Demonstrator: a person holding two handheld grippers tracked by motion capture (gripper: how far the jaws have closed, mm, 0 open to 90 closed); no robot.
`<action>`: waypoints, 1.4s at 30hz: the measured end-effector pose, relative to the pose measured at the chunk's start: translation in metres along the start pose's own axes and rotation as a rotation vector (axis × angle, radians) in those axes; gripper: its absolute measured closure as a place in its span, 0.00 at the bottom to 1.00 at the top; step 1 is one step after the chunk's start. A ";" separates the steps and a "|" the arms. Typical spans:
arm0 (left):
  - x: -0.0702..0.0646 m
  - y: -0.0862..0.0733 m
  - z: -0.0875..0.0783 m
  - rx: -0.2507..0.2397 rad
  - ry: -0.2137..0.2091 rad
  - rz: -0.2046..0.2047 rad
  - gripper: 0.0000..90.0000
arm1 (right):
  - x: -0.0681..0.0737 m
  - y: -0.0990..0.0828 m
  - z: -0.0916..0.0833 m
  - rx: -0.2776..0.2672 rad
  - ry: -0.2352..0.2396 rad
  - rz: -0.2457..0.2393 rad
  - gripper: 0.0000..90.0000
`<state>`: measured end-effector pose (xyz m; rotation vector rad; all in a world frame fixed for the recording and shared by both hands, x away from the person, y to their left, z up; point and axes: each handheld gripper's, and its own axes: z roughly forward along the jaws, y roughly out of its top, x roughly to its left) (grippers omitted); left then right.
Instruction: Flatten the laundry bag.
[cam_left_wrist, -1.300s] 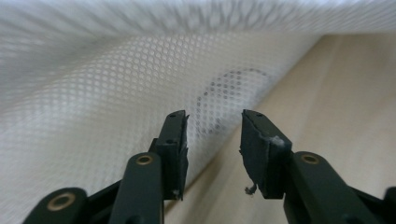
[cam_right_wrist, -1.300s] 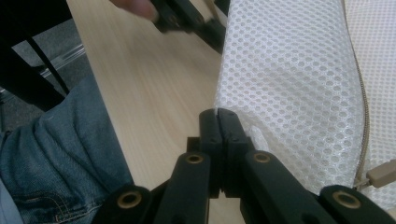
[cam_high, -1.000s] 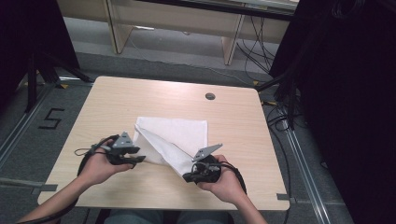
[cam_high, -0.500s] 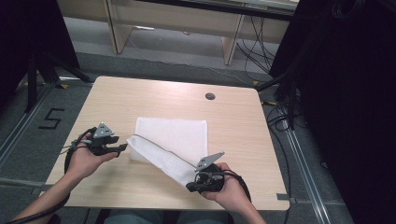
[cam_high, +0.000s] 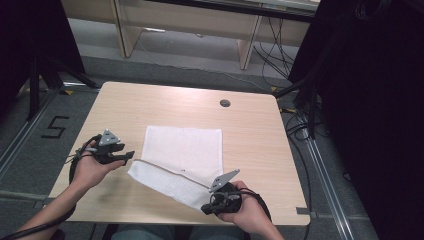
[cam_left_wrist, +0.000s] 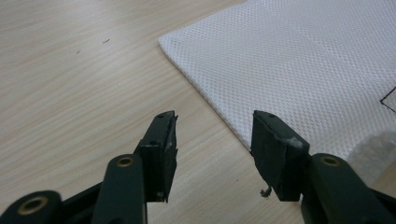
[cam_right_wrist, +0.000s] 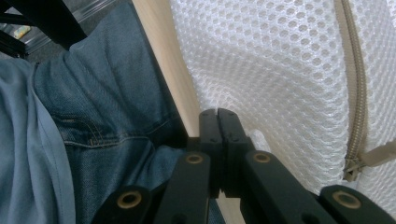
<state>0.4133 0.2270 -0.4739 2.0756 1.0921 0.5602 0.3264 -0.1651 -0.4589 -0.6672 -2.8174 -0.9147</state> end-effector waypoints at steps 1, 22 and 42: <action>0.000 0.000 0.000 -0.004 0.004 0.000 0.55 | 0.001 0.000 0.000 0.007 -0.004 0.015 1.00; -0.008 0.004 0.002 -0.080 -0.024 0.011 0.52 | -0.001 -0.011 0.003 0.081 0.023 0.006 1.00; -0.051 0.002 0.009 -0.051 -0.309 0.042 0.54 | -0.017 -0.008 -0.007 -0.047 -0.133 0.261 0.84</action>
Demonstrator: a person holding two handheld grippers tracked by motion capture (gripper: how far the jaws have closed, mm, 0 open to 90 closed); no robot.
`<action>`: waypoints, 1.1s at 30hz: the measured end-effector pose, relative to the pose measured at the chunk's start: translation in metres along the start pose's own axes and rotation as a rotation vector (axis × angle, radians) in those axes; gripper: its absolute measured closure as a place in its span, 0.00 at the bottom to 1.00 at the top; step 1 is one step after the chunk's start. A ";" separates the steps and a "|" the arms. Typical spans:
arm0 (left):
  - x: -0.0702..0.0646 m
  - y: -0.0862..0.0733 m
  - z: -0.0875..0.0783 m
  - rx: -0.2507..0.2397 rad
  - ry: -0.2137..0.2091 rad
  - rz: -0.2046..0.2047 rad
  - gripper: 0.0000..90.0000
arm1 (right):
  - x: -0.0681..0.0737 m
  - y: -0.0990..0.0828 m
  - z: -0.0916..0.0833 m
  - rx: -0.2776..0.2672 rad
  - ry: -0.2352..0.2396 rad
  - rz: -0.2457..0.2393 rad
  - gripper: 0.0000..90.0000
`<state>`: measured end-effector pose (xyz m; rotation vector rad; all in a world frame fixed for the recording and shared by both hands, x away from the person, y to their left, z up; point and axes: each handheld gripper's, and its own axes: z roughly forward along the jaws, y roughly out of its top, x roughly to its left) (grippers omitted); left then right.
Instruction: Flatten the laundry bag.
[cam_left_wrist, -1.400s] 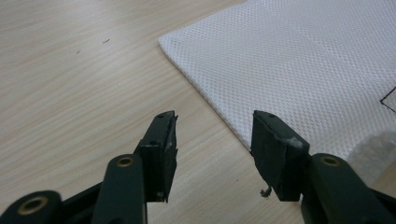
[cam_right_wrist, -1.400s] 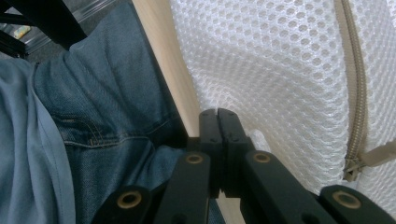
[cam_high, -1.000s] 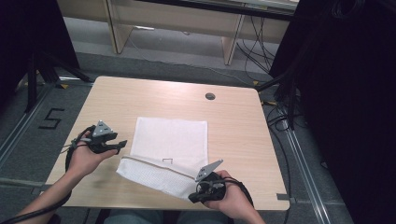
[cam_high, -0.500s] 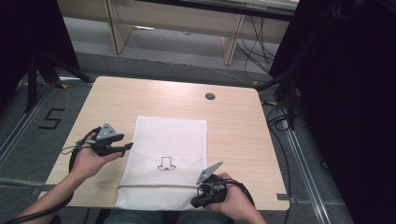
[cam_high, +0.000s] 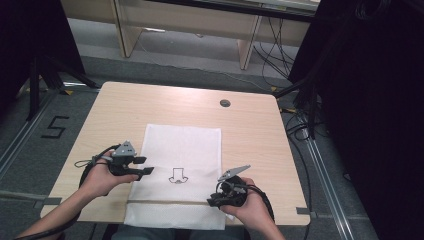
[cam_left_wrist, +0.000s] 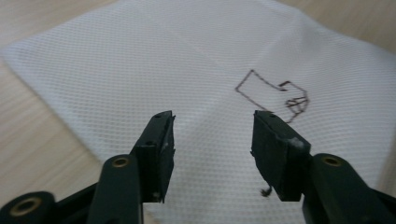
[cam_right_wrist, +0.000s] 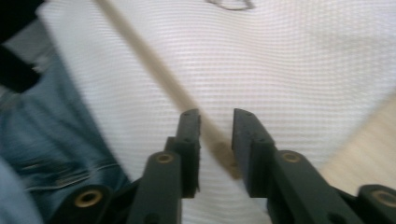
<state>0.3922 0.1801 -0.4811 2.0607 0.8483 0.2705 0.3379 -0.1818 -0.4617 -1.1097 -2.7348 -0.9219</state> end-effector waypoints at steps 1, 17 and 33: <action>-0.003 0.000 -0.001 -0.003 -0.020 0.002 0.54 | 0.000 0.000 0.000 0.000 0.000 0.000 0.84; -0.046 -0.022 -0.014 0.261 -0.160 0.118 0.99 | -0.004 -0.006 0.007 0.133 -0.128 0.010 1.00; -0.036 -0.024 0.004 0.351 -0.143 0.146 0.99 | -0.005 0.000 0.020 0.178 -0.151 0.020 1.00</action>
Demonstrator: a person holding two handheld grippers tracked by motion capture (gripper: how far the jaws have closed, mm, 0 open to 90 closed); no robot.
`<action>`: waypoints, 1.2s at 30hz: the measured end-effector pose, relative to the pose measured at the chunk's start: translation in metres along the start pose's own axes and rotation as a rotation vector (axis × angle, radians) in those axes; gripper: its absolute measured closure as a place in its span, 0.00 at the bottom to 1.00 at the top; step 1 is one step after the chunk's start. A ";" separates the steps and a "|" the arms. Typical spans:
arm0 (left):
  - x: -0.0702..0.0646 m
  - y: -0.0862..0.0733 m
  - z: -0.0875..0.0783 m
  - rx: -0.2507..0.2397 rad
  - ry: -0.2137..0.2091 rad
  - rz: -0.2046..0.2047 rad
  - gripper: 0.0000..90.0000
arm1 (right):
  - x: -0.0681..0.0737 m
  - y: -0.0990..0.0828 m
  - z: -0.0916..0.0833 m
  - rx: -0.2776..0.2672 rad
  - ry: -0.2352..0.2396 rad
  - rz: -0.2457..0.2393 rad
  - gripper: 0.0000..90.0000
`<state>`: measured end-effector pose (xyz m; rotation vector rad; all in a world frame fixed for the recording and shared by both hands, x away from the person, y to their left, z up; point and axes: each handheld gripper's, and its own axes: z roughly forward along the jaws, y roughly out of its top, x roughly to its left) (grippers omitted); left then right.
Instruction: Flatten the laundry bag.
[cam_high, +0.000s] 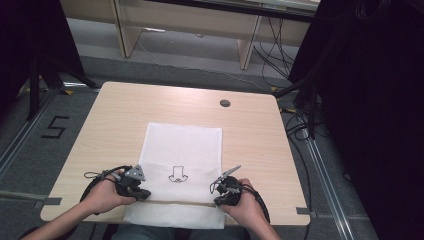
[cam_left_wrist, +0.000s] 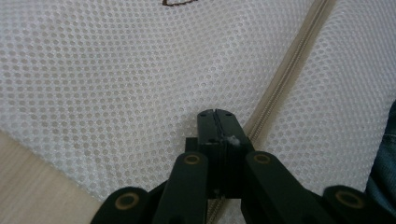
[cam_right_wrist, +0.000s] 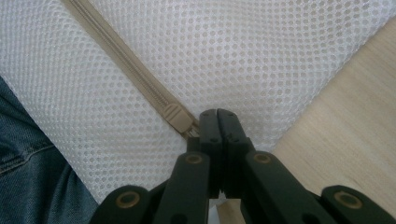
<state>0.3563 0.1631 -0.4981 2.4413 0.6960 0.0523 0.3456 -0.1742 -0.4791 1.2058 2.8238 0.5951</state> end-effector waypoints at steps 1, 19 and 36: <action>0.002 0.002 0.000 0.004 0.011 -0.008 0.99 | -0.002 0.001 0.001 -0.006 0.000 -0.002 1.00; 0.017 0.023 0.013 -0.011 0.058 -0.013 0.98 | -0.025 0.013 0.001 -0.019 -0.046 0.033 1.00; 0.017 0.022 0.014 -0.052 0.073 0.011 0.90 | -0.031 0.004 -0.003 -0.098 -0.039 0.090 0.90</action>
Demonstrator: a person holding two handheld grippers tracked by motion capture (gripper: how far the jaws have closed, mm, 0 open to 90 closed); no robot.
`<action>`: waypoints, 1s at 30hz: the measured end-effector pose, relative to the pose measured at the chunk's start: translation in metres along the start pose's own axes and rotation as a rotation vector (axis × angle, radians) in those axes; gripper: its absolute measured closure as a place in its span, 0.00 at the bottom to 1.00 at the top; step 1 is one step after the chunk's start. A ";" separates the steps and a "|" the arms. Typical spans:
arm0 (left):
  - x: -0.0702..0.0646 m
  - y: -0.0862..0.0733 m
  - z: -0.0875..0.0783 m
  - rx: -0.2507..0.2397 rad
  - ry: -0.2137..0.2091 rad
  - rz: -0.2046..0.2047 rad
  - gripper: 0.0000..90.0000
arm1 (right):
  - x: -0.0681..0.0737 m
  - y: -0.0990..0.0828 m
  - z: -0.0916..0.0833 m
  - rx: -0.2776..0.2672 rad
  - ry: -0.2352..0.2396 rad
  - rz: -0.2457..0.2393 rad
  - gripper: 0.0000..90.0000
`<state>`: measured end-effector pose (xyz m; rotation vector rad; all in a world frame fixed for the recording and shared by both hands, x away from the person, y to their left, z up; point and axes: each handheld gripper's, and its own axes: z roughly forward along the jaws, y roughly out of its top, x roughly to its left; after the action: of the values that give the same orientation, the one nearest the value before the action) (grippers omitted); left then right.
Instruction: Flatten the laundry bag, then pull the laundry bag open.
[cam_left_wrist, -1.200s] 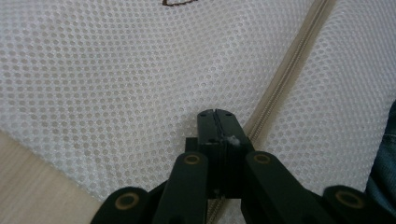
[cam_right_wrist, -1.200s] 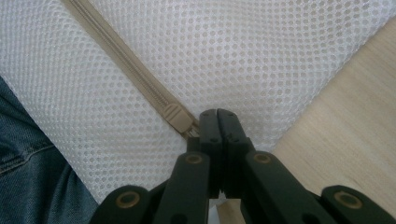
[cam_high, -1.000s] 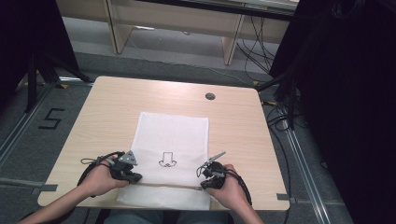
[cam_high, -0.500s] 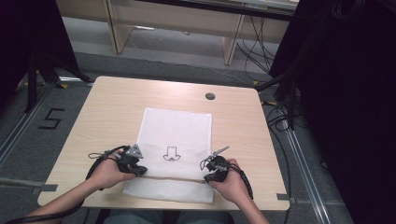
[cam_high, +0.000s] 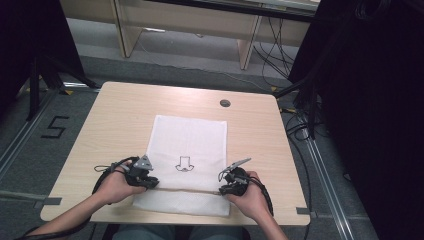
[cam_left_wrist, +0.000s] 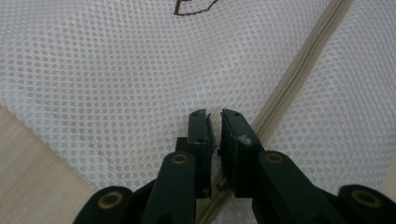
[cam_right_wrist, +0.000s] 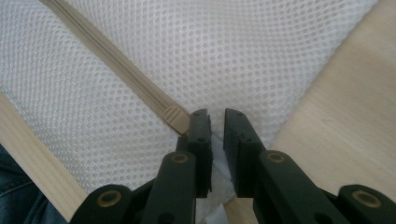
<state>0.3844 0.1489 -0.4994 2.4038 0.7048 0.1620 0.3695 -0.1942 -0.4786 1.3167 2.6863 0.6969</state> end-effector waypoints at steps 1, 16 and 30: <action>0.000 0.000 0.000 -0.012 0.001 -0.018 0.89 | -0.001 -0.001 -0.003 -0.010 -0.003 0.004 0.89; 0.000 0.003 -0.006 -0.146 0.048 -0.113 0.83 | -0.020 -0.013 -0.024 -0.124 -0.068 0.082 0.80; -0.006 0.006 -0.006 -0.184 0.049 -0.082 0.77 | -0.016 -0.009 -0.023 -0.107 -0.009 0.077 0.95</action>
<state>0.3800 0.1451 -0.4907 2.1990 0.7755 0.2416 0.3668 -0.2201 -0.4640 1.3992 2.5638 0.8279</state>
